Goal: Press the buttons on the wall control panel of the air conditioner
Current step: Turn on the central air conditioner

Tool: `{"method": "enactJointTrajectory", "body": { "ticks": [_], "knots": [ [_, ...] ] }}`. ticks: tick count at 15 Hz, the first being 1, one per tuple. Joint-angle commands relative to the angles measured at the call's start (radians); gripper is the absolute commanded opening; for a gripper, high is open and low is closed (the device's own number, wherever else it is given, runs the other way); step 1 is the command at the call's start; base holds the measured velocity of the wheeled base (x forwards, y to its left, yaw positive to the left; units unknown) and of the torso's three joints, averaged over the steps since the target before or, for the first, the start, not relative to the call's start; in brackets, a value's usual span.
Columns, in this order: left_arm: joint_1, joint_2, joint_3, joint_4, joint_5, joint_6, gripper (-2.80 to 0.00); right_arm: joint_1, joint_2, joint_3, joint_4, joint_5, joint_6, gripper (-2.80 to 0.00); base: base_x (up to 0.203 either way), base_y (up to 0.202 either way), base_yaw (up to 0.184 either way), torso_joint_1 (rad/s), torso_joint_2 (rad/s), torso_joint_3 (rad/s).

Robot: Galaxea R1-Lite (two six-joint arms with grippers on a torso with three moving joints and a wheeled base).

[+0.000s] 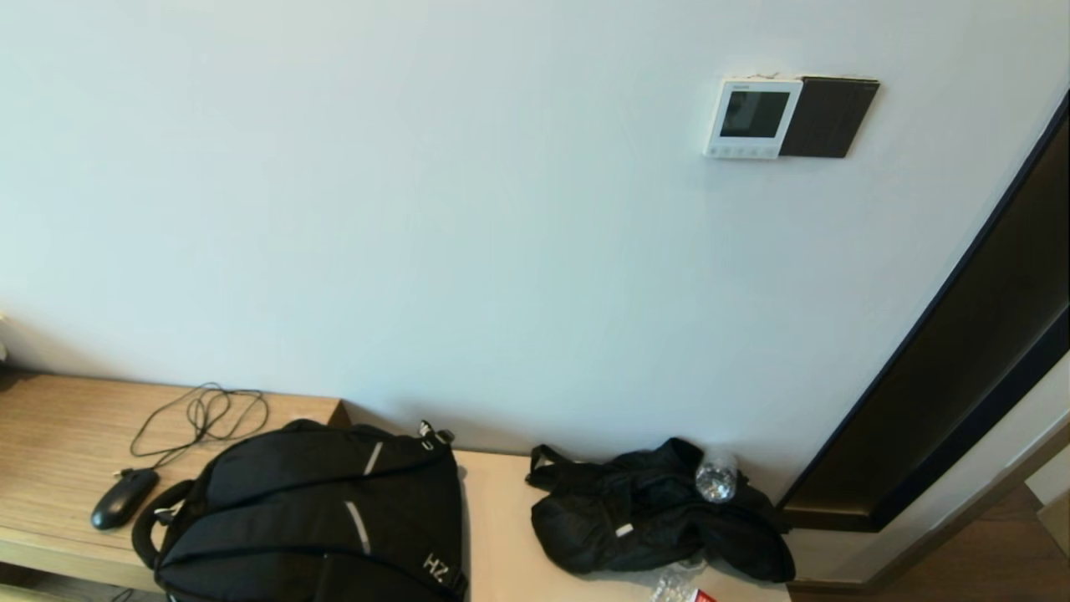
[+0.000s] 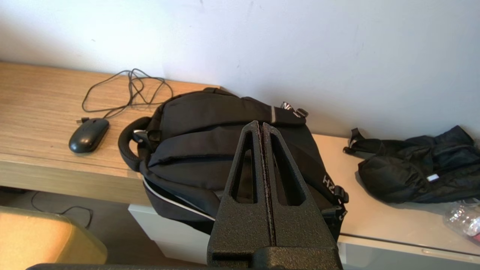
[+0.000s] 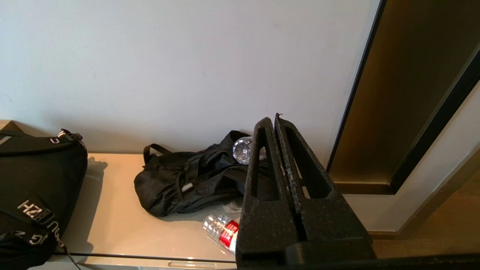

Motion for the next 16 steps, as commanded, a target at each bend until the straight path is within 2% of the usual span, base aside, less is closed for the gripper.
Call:
{"method": "enactJointTrajectory", "body": {
  "ticks": [1, 9, 13, 16],
  "knots": [
    [0.000, 0.000, 0.000, 0.001, 0.000, -0.001, -2.80, 0.000, -0.002, 0.001, 0.000, -0.001, -0.002, -2.80, 0.000, 0.000, 0.000, 0.000, 0.00, 0.000],
    [0.000, 0.000, 0.000, 0.001, 0.000, -0.001, -2.80, -0.001, -0.001, -0.022, 0.011, -0.001, -0.006, -2.80, 0.000, 0.000, 0.000, 0.000, 0.00, 0.000],
    [0.000, 0.000, 0.000, 0.001, 0.000, -0.001, -2.80, 0.000, 0.079, -0.279, 0.173, 0.023, -0.004, -2.80, 0.000, 0.000, 0.000, 0.000, 0.00, 0.000],
    [0.000, 0.000, 0.000, 0.001, 0.000, -0.001, -2.80, -0.002, 0.337, -0.483, 0.219, 0.069, 0.025, -2.80, 0.000, 0.000, 0.000, 0.000, 0.00, 0.000]
  ]
}}
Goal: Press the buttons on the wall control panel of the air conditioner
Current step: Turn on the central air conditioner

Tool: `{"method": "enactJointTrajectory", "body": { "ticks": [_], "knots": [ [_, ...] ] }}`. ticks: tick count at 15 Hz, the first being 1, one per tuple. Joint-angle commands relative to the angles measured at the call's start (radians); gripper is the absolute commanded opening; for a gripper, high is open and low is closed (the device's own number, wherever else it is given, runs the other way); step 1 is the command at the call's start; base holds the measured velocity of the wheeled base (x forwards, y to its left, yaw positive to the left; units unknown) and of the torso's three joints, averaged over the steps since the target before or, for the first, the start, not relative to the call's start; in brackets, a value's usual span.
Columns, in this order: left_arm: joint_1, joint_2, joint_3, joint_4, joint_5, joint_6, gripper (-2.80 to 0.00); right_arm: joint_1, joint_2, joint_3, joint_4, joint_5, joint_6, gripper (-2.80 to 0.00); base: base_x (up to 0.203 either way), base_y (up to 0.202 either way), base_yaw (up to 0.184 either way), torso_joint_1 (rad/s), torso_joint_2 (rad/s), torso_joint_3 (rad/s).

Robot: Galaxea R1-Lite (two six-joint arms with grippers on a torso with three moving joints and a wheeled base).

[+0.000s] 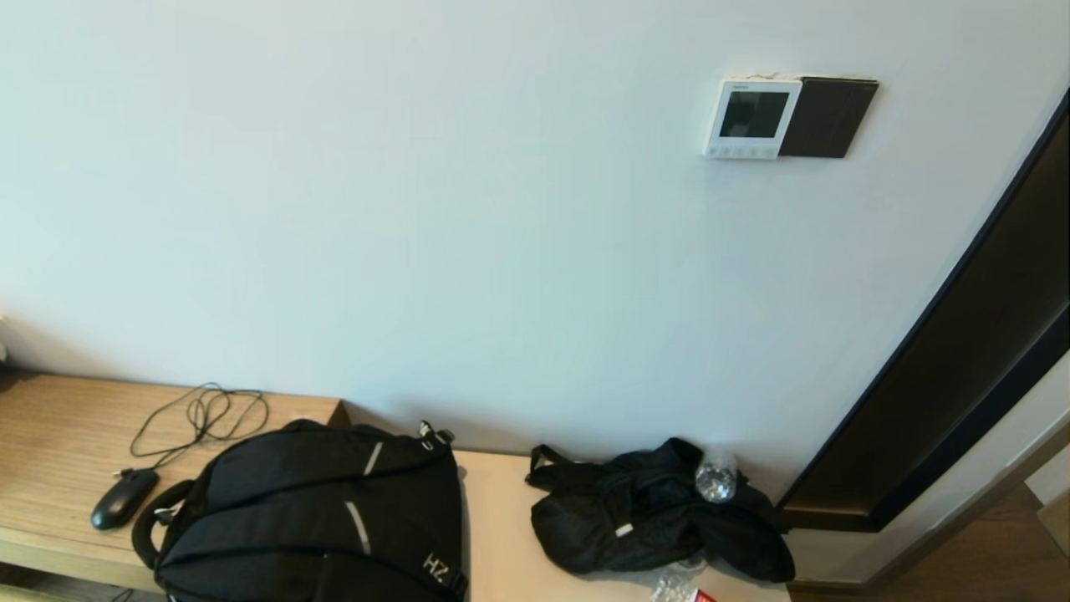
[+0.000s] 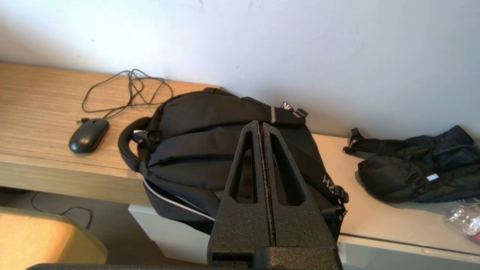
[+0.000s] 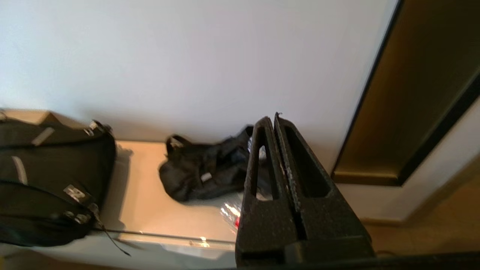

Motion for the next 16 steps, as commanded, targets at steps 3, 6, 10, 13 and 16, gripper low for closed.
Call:
{"method": "enactJointTrajectory", "body": {
  "ticks": [3, 6, 10, 13, 16],
  "knots": [
    [0.000, 0.000, 0.000, 0.001, 0.000, -0.001, -2.80, 0.000, 0.498, -0.341, -0.007, 0.025, 0.056, -2.80, 0.000, 0.000, 0.000, 0.000, 0.00, 0.000],
    [0.000, 0.000, 0.000, 0.001, 0.000, -0.001, -2.80, 0.028, 0.802, -0.644, -0.048, 0.012, 0.150, -2.80, 0.000, 0.000, 0.000, 0.000, 0.00, 0.000],
    [0.000, 0.000, 0.000, 0.001, 0.000, -0.001, -2.80, 0.282, 1.155, -0.886, -0.086, -0.312, 0.221, -2.80, 0.000, 0.000, 0.000, 0.000, 0.00, 0.000],
    [0.001, 0.000, 0.000, 0.001, 0.000, -0.001, -2.80, 0.366, 1.400, -1.064, -0.175, -0.464, 0.229, -2.80, 0.000, 0.000, 0.000, 0.000, 0.00, 0.000],
    [0.000, 0.000, 0.000, 0.001, 0.000, -0.001, -2.80, 0.390, 1.603, -1.292, -0.220, -0.510, 0.229, -2.80, 0.000, 0.000, 0.000, 0.000, 0.00, 0.000]
  ]
}}
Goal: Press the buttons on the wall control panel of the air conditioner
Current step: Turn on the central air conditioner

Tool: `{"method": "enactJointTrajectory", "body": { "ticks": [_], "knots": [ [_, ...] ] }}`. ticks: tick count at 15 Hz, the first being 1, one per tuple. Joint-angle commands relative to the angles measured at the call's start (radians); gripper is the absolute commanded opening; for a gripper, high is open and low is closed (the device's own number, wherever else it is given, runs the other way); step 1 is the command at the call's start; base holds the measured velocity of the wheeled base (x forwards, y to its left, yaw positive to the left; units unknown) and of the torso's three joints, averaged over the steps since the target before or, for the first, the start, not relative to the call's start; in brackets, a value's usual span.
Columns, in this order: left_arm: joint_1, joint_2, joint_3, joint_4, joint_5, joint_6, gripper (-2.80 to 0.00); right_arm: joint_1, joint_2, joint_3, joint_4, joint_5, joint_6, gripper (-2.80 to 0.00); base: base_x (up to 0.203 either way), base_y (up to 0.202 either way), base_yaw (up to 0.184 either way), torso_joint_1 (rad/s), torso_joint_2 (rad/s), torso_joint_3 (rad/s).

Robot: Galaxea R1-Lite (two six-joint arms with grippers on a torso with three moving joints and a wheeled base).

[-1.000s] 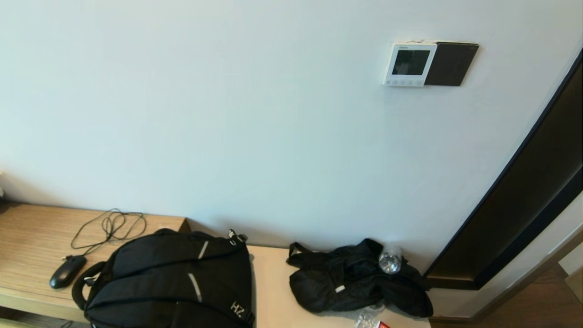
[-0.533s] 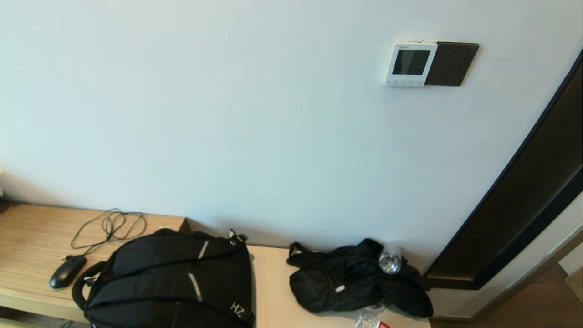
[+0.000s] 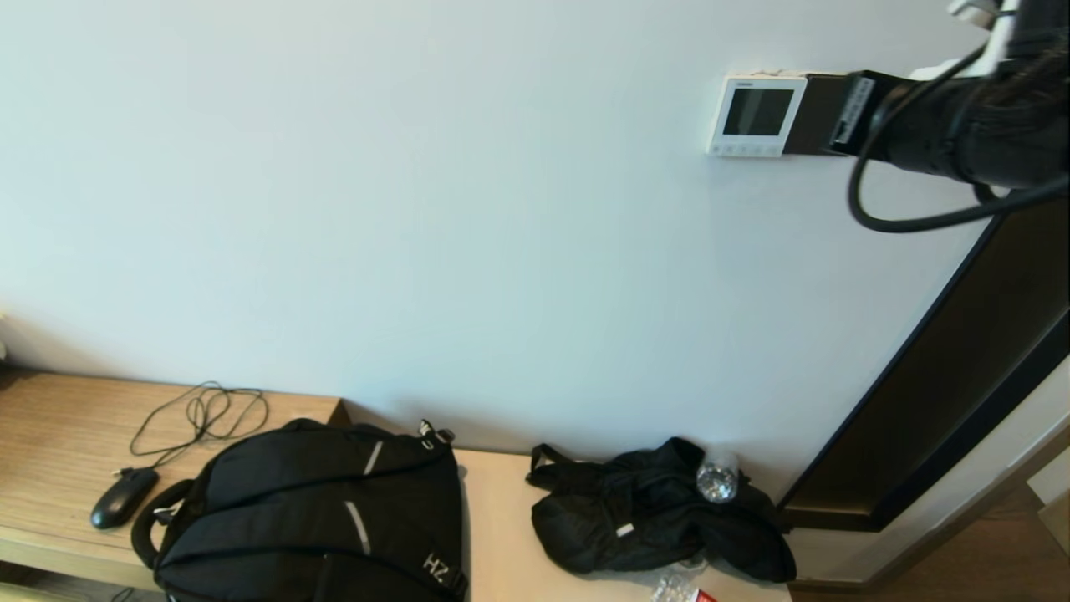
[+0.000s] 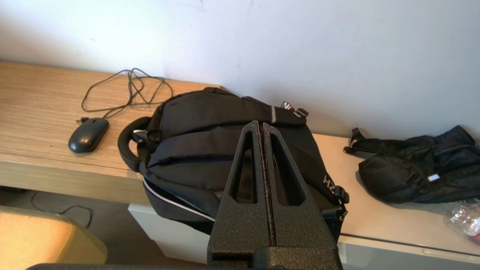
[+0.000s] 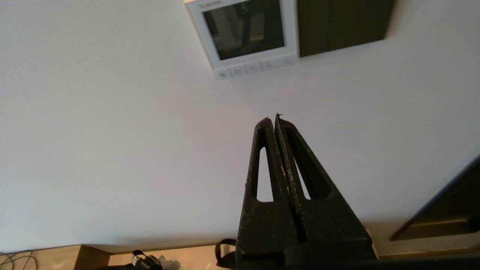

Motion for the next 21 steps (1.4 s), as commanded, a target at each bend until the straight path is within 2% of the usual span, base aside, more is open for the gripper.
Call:
{"method": "enactJointTrajectory", "body": {
  "ticks": [1, 4, 7, 11, 14, 21],
  "knots": [
    [0.000, 0.000, 0.000, 0.001, 0.000, -0.001, -2.80, 0.016, 0.229, -0.179, -0.013, -0.016, -0.001, -2.80, 0.000, 0.000, 0.000, 0.000, 0.00, 0.000],
    [0.000, 0.000, 0.000, 0.001, 0.000, -0.001, -2.80, 0.006, 0.352, -0.307, -0.021, -0.022, -0.006, -2.80, 0.000, 0.000, 0.000, 0.000, 0.00, 0.000],
    [0.000, 0.000, 0.000, 0.001, 0.000, -0.001, -2.80, -0.035, 0.362, -0.316, -0.028, -0.022, -0.005, -2.80, 0.000, 0.000, 0.000, 0.000, 0.00, 0.000],
    [0.000, 0.000, 0.000, 0.001, 0.000, -0.001, -2.80, -0.042, 0.329, -0.313, -0.028, -0.026, -0.005, -2.80, 0.000, 0.000, 0.000, 0.000, 0.00, 0.000],
    [0.000, 0.000, 0.000, 0.001, 0.000, -0.001, -2.80, -0.065, 0.310, -0.300, -0.028, -0.067, -0.009, -2.80, 0.000, 0.000, 0.000, 0.000, 0.00, 0.000],
    [0.000, 0.000, 0.000, 0.001, 0.001, -0.001, -2.80, -0.103, 0.310, -0.279, -0.027, -0.072, -0.031, -2.80, 0.000, 0.000, 0.000, 0.000, 0.00, 0.000]
  ]
}}
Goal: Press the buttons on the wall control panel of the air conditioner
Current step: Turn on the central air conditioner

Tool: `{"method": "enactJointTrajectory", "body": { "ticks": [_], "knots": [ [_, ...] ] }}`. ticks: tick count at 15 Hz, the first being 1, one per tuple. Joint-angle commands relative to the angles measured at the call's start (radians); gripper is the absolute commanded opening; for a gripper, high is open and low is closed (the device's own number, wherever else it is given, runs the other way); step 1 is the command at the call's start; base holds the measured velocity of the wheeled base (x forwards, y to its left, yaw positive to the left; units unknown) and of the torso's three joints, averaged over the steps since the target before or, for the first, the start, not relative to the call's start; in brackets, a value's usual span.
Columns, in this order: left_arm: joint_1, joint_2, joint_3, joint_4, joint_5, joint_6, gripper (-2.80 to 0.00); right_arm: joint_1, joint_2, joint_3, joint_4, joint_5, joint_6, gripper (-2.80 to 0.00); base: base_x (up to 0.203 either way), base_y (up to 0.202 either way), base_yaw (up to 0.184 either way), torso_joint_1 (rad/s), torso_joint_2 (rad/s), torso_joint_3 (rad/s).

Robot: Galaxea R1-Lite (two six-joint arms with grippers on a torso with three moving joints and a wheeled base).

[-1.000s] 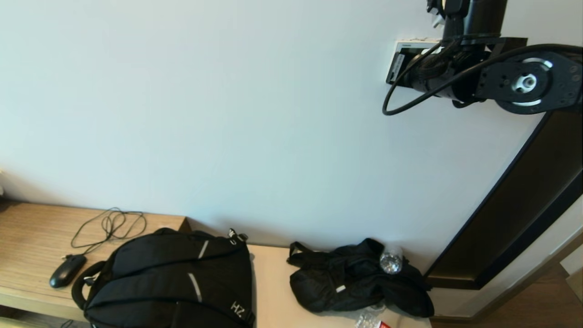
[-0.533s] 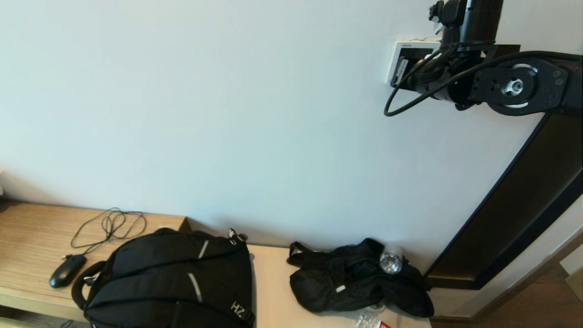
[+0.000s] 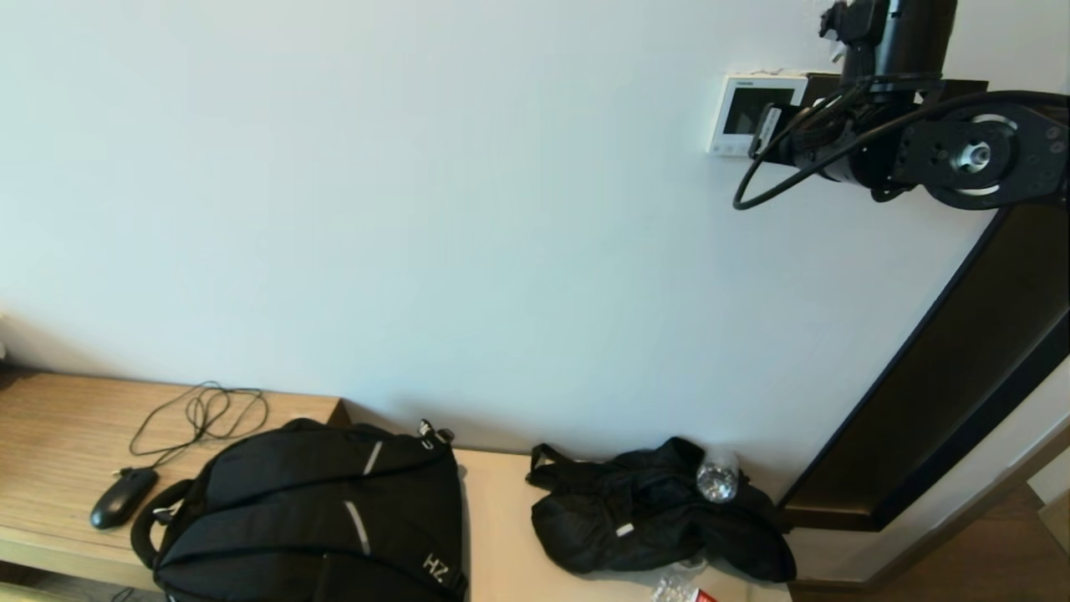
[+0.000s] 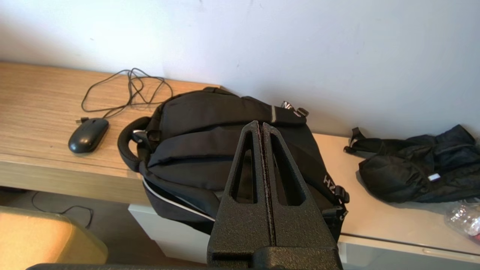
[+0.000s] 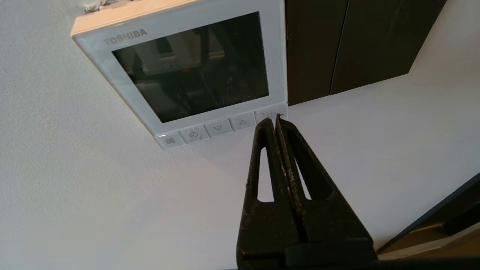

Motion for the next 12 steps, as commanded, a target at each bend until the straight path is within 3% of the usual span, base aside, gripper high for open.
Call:
{"method": "enactJointTrajectory", "body": {
  "ticks": [1, 12],
  "knots": [
    [0.000, 0.000, 0.000, 0.001, 0.000, -0.001, -2.80, -0.009, 0.002, 0.002, -0.001, -0.002, -0.002, -2.80, 0.000, 0.000, 0.000, 0.000, 0.00, 0.000],
    [0.000, 0.000, 0.000, 0.001, 0.000, -0.001, -2.80, -0.025, 0.051, -0.021, -0.004, -0.002, -0.011, -2.80, 0.000, 0.000, 0.000, 0.000, 0.00, 0.000]
  ]
}}
